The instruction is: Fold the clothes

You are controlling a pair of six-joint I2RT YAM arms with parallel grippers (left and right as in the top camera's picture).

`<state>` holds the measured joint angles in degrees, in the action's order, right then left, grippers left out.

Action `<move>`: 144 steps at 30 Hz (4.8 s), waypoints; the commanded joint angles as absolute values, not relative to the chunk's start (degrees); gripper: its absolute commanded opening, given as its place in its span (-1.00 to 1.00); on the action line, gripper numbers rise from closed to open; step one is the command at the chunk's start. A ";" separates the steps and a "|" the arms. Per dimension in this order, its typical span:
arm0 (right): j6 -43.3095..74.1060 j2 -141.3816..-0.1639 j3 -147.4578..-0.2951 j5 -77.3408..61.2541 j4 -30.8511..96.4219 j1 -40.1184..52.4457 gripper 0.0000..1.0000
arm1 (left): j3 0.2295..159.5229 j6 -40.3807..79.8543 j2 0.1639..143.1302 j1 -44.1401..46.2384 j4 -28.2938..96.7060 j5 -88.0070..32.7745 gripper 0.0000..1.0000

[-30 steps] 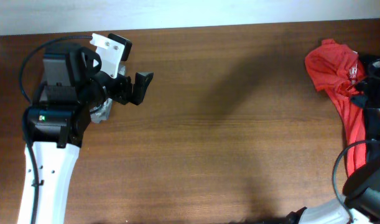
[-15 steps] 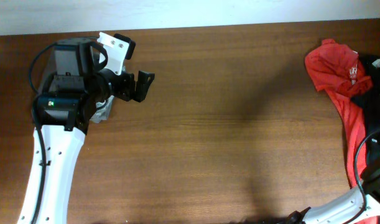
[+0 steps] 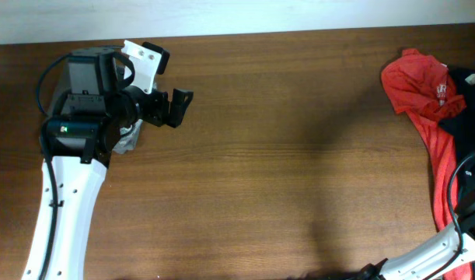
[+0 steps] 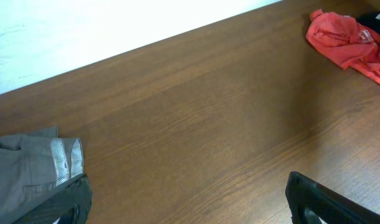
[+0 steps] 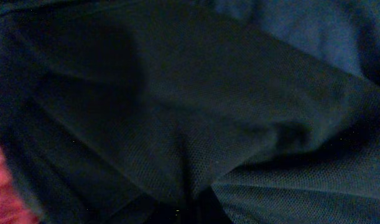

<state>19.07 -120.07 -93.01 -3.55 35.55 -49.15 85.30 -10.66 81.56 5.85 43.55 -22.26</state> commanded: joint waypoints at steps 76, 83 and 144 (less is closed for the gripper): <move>13.96 -102.39 -80.84 -9.96 59.79 -27.86 -0.92 | 86.50 -5.63 119.52 11.75 42.83 -21.02 0.12; 14.00 -102.08 -80.14 -7.57 60.73 -24.60 0.11 | 86.52 -5.58 120.27 11.73 42.46 -20.97 -0.22; 6.44 -88.25 -74.67 -15.84 57.47 -17.26 -0.92 | 94.35 -9.96 120.29 26.46 67.33 -23.51 0.28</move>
<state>7.07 -88.03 -74.04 -16.75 57.21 -16.91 97.25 -8.51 119.81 24.32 69.54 -24.40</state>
